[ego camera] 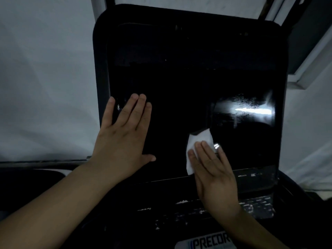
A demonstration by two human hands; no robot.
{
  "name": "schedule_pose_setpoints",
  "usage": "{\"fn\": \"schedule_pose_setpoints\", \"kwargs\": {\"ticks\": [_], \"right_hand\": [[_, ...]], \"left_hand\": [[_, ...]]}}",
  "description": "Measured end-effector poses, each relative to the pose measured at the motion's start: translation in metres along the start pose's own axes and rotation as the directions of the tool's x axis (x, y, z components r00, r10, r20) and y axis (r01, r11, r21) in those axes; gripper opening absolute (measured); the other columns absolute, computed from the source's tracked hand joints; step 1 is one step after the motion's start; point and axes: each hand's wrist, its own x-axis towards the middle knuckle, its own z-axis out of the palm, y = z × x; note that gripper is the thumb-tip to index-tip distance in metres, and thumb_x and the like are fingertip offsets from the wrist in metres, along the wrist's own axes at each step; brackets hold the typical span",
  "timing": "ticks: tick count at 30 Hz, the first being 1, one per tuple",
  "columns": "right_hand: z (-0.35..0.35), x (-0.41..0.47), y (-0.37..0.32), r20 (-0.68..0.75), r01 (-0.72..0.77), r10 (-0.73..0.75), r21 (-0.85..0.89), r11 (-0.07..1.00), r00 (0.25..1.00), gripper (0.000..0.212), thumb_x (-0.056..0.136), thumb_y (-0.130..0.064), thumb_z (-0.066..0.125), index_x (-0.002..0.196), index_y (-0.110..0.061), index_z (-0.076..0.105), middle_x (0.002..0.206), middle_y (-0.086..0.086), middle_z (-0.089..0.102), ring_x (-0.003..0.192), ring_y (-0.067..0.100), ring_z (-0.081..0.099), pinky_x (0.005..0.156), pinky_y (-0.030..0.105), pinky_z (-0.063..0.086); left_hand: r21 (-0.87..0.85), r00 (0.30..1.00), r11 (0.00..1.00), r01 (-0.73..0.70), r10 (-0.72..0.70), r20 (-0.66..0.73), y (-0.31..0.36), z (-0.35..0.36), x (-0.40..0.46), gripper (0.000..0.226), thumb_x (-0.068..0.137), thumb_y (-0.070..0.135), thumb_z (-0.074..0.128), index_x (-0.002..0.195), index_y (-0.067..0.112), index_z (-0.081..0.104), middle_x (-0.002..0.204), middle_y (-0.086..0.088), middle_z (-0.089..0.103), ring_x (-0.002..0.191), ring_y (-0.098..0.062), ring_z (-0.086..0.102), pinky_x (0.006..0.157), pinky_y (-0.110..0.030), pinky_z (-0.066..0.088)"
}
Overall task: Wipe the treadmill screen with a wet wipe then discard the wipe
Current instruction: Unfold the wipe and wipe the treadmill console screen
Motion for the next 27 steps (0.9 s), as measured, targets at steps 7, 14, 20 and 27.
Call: {"fn": "schedule_pose_setpoints", "kwargs": {"ticks": [7, 14, 20, 27], "right_hand": [[-0.009, 0.130, 0.058, -0.080, 0.006, -0.021, -0.182, 0.983, 0.997, 0.047, 0.098, -0.020, 0.046, 0.142, -0.008, 0.058, 0.148, 0.016, 0.057, 0.143, 0.030, 0.048, 0.122, 0.054, 0.029], [-0.010, 0.133, 0.069, -0.116, -0.032, 0.012, -0.171, 0.985, 0.993, 0.043, 0.101, -0.018, 0.046, 0.140, -0.007, 0.060, 0.147, 0.016, 0.058, 0.143, 0.030, 0.048, 0.122, 0.053, 0.030], [-0.012, 0.004, 0.036, 0.045, -0.024, 0.026, -0.055, 0.998, 0.999, 0.049, 0.097, -0.018, 0.044, 0.142, -0.005, 0.058, 0.152, 0.016, 0.053, 0.147, 0.031, 0.043, 0.121, 0.057, 0.030], [-0.010, -0.014, 0.035, 0.033, 0.007, -0.005, -0.051, 0.999, 0.999, 0.044, 0.096, -0.012, 0.055, 0.140, -0.008, 0.062, 0.150, 0.012, 0.055, 0.145, 0.027, 0.046, 0.121, 0.058, 0.031]], "left_hand": [[0.014, 1.000, 1.000, 0.004, -0.004, -0.006, -0.001, 0.000, -0.001, 0.134, 0.063, 0.082, 0.064, 0.160, 0.006, 0.013, 0.170, -0.016, 0.010, 0.157, -0.028, 0.006, 0.123, -0.063, 0.003], [-0.001, 1.000, 1.000, 0.007, -0.007, -0.010, 0.000, 0.000, -0.001, 0.133, 0.063, 0.081, 0.065, 0.160, 0.006, 0.014, 0.170, -0.015, 0.011, 0.157, -0.027, 0.007, 0.123, -0.063, 0.004], [0.008, 1.000, 1.000, 0.006, -0.006, -0.018, -0.001, 0.003, 0.000, 0.135, 0.061, 0.081, 0.066, 0.160, 0.006, 0.015, 0.169, -0.016, 0.012, 0.157, -0.028, 0.009, 0.123, -0.062, 0.001], [0.012, 0.999, 1.000, -0.012, 0.012, -0.036, -0.001, 0.002, 0.000, 0.133, 0.060, 0.079, 0.068, 0.158, 0.002, 0.020, 0.168, -0.020, 0.017, 0.156, -0.031, 0.014, 0.122, -0.065, 0.005]]}}
